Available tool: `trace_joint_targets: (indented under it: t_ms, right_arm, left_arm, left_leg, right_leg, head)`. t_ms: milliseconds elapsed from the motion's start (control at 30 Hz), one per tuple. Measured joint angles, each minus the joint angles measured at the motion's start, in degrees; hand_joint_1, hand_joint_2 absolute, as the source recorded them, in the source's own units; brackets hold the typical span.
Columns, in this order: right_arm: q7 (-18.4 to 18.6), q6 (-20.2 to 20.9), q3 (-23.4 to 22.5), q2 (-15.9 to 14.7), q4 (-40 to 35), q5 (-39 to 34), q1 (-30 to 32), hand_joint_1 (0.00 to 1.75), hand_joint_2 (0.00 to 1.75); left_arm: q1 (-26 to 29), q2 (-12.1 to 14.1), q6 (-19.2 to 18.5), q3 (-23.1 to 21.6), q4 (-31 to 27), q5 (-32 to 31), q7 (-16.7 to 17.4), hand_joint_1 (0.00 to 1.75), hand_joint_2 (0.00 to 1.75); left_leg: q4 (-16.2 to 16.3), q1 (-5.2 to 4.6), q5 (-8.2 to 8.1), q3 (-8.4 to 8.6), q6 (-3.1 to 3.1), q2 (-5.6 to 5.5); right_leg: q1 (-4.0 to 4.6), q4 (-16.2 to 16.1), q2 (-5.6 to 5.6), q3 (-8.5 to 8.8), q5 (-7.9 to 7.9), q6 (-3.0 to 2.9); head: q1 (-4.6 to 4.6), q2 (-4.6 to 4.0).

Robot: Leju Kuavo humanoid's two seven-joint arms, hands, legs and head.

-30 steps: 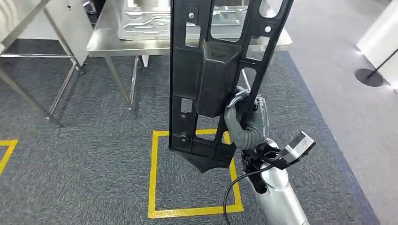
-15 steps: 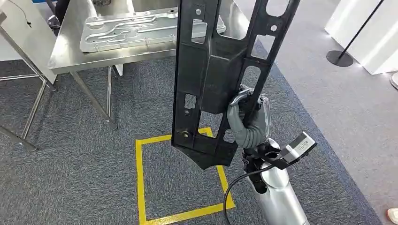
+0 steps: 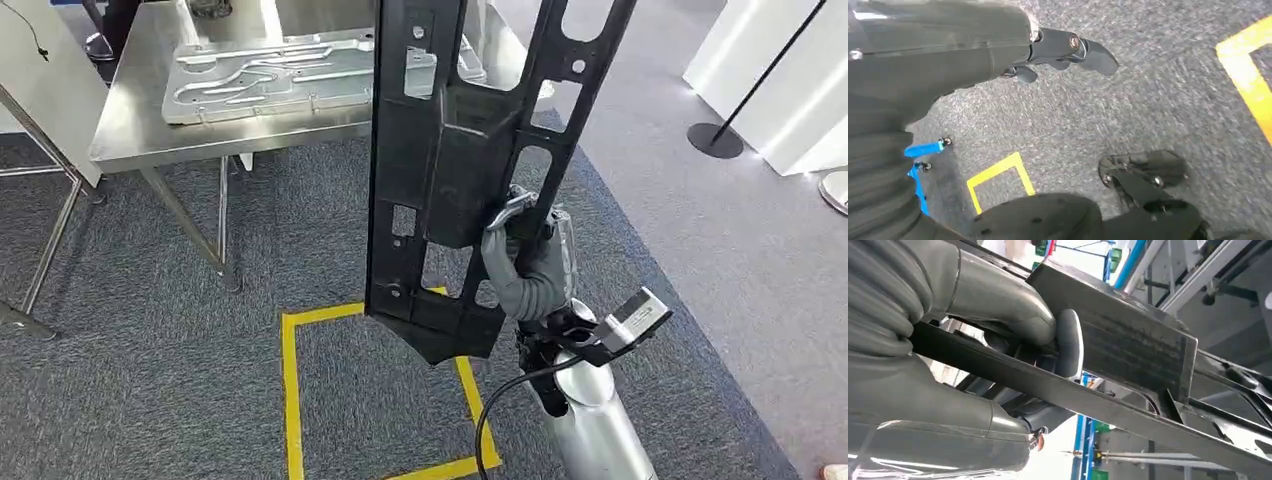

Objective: Take the parts from the cabinet and place them on the table.

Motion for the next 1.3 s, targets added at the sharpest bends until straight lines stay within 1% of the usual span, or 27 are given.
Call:
trace_joint_targets:
  t_ms: [33,67,100,133,200,267,300,333,367,433,467,500,533,567,600,667,733,800,867,933,967,1000,1033,1067,1100,1233,1300]
  right_arm:
    - [0.0,0.0,0.0,0.0,0.0,0.0,0.0,1.73,1.75]
    - [0.0,-0.1,0.0,-0.1,0.2,0.0,0.2,1.73,1.75]
    - [0.0,-0.1,0.0,-0.2,0.2,0.0,0.2,1.73,1.75]
    - [0.0,-0.1,0.0,-0.2,-0.1,0.1,0.2,1.73,1.75]
    - [-0.1,-0.2,-0.1,-0.2,-0.3,0.1,0.1,1.73,1.75]
    - [-0.1,-0.2,-0.1,-0.2,-0.6,0.1,0.1,1.73,1.75]
    - [-0.1,-0.2,-0.1,-0.2,-0.5,0.1,0.1,1.73,1.75]
    - [-0.1,-0.2,-0.1,-0.2,-0.4,0.1,0.2,1.73,1.75]
    - [0.0,-0.2,-0.1,-0.2,-0.3,0.2,0.3,1.73,1.75]
    - [0.0,-0.2,-0.1,-0.2,-0.2,0.2,0.3,1.73,1.75]
    - [0.0,-0.3,-0.1,-0.2,-0.2,0.2,0.3,1.73,1.75]
    - [0.0,-0.3,-0.1,-0.2,-0.2,0.2,0.4,1.73,1.75]
    - [0.0,-0.3,-0.1,-0.2,-0.1,0.2,0.4,1.73,1.75]
    - [0.0,-0.3,-0.2,-0.2,0.1,0.2,0.6,1.73,1.75]
    - [0.0,-0.4,-0.1,-0.2,0.5,0.2,0.8,1.73,1.75]
    - [0.2,-0.3,-0.1,-0.3,0.1,0.4,0.6,1.73,1.75]
    - [0.0,-0.4,-0.1,-0.3,-0.3,0.4,0.3,1.73,1.75]
    - [0.0,-0.4,-0.2,-0.3,-0.3,0.5,0.0,1.73,1.75]
    - [0.0,-0.4,-0.2,-0.3,-0.3,0.5,0.1,1.73,1.75]
    - [0.0,-0.4,-0.2,-0.4,-0.3,0.5,0.2,1.73,1.75]
    - [0.0,-0.5,-0.2,-0.4,-0.3,0.5,0.2,1.73,1.75]
    - [0.0,-0.5,-0.2,-0.4,-0.3,0.5,0.2,1.73,1.75]
    - [0.0,-0.5,-0.2,-0.4,-0.3,0.5,0.2,1.73,1.75]
    - [0.0,-0.5,-0.2,-0.4,-0.3,0.5,0.2,1.73,1.75]
    - [0.0,-0.5,-0.2,-0.5,-0.1,0.5,0.3,1.73,1.75]
    - [0.0,-0.7,-0.2,-0.4,-0.3,0.6,0.2,1.73,1.75]
    - [0.0,-0.8,-0.2,-0.4,-0.3,0.6,0.1,1.73,1.75]
  left_arm:
    - [0.2,0.0,0.0,0.0,0.0,0.0,0.0,0.0,1.75]
    - [0.2,-0.1,0.0,0.0,0.0,0.0,0.0,0.0,1.75]
    - [0.3,-0.2,0.0,0.0,0.0,0.0,0.0,0.0,1.75]
    - [0.2,0.0,0.0,0.0,0.0,0.0,0.0,0.0,1.75]
    - [-0.1,0.0,0.0,0.0,0.0,0.0,0.0,0.0,1.75]
    - [-0.3,0.0,0.0,0.0,0.0,-0.1,-0.1,0.0,1.75]
    - [-0.3,0.0,0.0,0.0,0.0,-0.2,-0.1,0.0,1.75]
    - [-0.2,0.0,0.0,0.0,0.0,-0.2,-0.1,0.0,1.75]
    - [-0.2,0.0,-0.1,0.1,0.0,0.0,-0.5,0.0,1.75]
    - [-0.7,0.0,-0.1,0.1,0.0,0.0,-0.5,0.0,1.75]
    - [-0.8,0.0,-0.1,0.1,0.0,0.1,-0.5,0.0,1.75]
    - [-0.8,0.0,-0.2,0.1,0.0,0.1,-0.6,0.0,1.75]
    - [-0.8,0.0,-0.2,0.1,0.0,0.1,-0.6,0.0,1.75]
    - [-0.7,0.0,-0.3,0.1,0.0,0.2,-0.6,0.0,1.75]
    - [-0.9,0.0,-0.3,0.2,0.0,0.3,-0.7,0.0,1.75]
    - [-1.5,0.0,-0.3,0.2,0.0,0.0,-0.5,0.0,1.75]
    - [-1.5,-0.2,-0.2,0.2,0.0,0.0,-0.4,0.0,1.75]
    - [-1.3,-0.1,-0.1,0.2,0.0,0.0,-0.4,0.0,1.75]
    - [-0.9,0.0,0.0,0.2,0.0,0.0,-0.3,0.0,1.75]
    - [-0.4,0.0,0.0,0.2,0.0,0.0,-0.3,0.0,1.75]
    - [-0.4,0.0,0.0,0.2,0.0,0.0,-0.3,0.0,1.75]
    - [-0.3,0.0,0.0,0.2,0.0,-0.1,-0.3,0.0,1.75]
    - [-0.2,0.0,0.0,0.2,0.0,-0.1,-0.3,0.0,1.75]
    - [-0.1,0.0,0.0,0.2,0.0,-0.2,-0.3,0.0,1.75]
    - [0.0,0.0,0.0,0.2,0.0,-0.2,-0.3,0.0,1.75]
    - [-0.1,0.1,0.0,0.2,0.0,-0.2,-0.3,0.0,1.75]
    - [-0.2,0.2,0.0,0.2,0.0,-0.2,-0.3,0.0,1.75]
  left_leg:
    - [-0.4,0.01,-1.19,0.88,-0.32,0.05]
    - [-0.3,-0.12,-2.12,2.5,-0.63,0.13]
    - [-1.5,-0.12,-2.6,2.58,-1.22,0.0]
    - [-2.9,-0.21,-2.75,3.64,-1.59,0.26]
    - [-1.8,-0.12,-0.16,4.74,-2.4,0.33]
    - [8.9,0.03,3.57,-0.42,-2.28,0.18]
    - [13.1,0.01,3.16,-3.53,-2.21,0.14]
    - [16.2,-0.12,0.85,-6.84,-2.22,0.14]
    - [17.1,-0.26,-2.99,-9.3,-2.39,0.15]
    - [15.7,-0.48,-9.19,-12.36,-2.4,0.14]
    - [13.7,-0.62,-10.26,-13.34,-2.21,0.14]
    - [10.9,-0.74,-7.96,-14.05,-1.87,0.14]
    - [7.7,-0.94,-1.89,-14.67,-1.29,0.08]
    - [3.8,-1.22,9.42,-15.37,-0.48,0.0]
    - [2.6,-1.86,13.11,-16.22,-0.15,-0.33]
    - [3.1,-2.09,11.86,-15.25,0.58,-0.43]
    - [2.4,-1.64,11.37,-13.94,1.07,-0.36]
    - [1.6,-1.5,10.67,-12.72,1.6,-0.31]
    - [1.5,-1.41,9.68,-11.75,1.52,-0.4]
    - [1.5,-1.24,8.36,-10.28,1.36,-0.52]
    - [1.5,-1.14,7.64,-9.28,1.25,-0.63]
    - [1.5,-1.07,6.8,-8.19,1.07,-0.69]
    - [1.4,-1.02,6.04,-7.15,0.84,-0.68]
    - [1.4,-1.03,5.25,-6.41,0.54,-0.65]
    - [1.8,-1.19,4.54,-5.64,0.18,-0.57]
    - [1.6,-1.25,4.86,-5.02,-1.37,-0.53]
    - [7.7,-1.03,4.79,-7.97,-1.52,-0.54]
  right_leg:
    - [0.1,-4.9,-0.29,0.85,4.83,-0.29]
    - [0.45,-6.9,-0.69,0.84,12.38,-0.72]
    - [1.0,-6.4,-0.65,1.26,10.38,-1.15]
    - [1.11,-6.5,-0.5,1.53,10.38,-1.72]
    - [1.04,-7.0,-0.08,3.27,8.29,-2.65]
    - [0.82,-8.8,0.08,6.88,6.6,-3.36]
    - [0.84,-9.3,0.08,8.21,5.92,-3.58]
    - [0.9,-9.9,0.25,9.82,5.03,-3.64]
    - [1.0,-10.3,0.35,11.39,4.13,-3.77]
    - [1.17,-10.7,0.56,14.3,2.28,-3.83]
    - [1.29,-10.7,0.74,15.87,1.17,-3.8]
    - [1.45,-10.7,0.81,17.43,-0.03,-3.8]
    - [1.6,-10.7,0.83,18.82,-1.05,-3.8]
    - [1.58,-10.8,0.79,19.09,-2.16,-3.72]
    - [1.81,-9.4,1.28,20.13,-2.82,-3.27]
    - [1.51,-9.0,1.4,20.85,-4.27,-2.4]
    - [1.61,-6.1,1.36,19.2,-3.04,-1.73]
    - [1.38,0.9,0.7,14.95,-2.75,-0.98]
    - [0.74,7.0,0.67,9.43,-6.29,-0.32]
    - [0.33,8.2,0.51,6.02,-9.38,0.13]
    - [0.23,6.2,0.39,5.62,-8.77,0.26]
    - [0.17,2.6,0.27,5.98,-6.45,0.26]
    - [0.17,-1.8,0.13,6.63,-2.51,0.04]
    - [0.24,-6.1,-0.15,7.09,2.93,-0.27]
    - [0.57,-8.0,-0.33,6.77,6.81,-0.89]
    - [0.54,-8.9,0.12,8.36,5.53,-2.91]
    - [0.47,-9.6,0.07,10.03,4.79,-3.78]
  head:
    - [0.0,0.0]
    - [-0.04,0.0]
    - [0.13,0.0]
    - [-0.05,0.02]
    - [-0.02,0.0]
    - [-0.04,0.02]
    - [0.0,0.02]
    - [-0.02,0.02]
    - [-0.04,0.02]
    - [-0.02,0.0]
    - [-0.02,0.0]
    - [-0.02,0.0]
    - [-0.02,0.0]
    - [0.0,0.0]
    - [-0.02,0.0]
    - [-0.04,0.02]
    - [0.0,0.02]
    - [0.0,0.0]
    - [0.0,0.0]
    - [0.0,0.0]
    - [0.0,0.0]
    - [0.0,0.0]
    - [0.0,0.0]
    - [0.0,0.0]
    - [0.0,0.0]
    - [0.07,0.0]
    - [0.04,0.02]
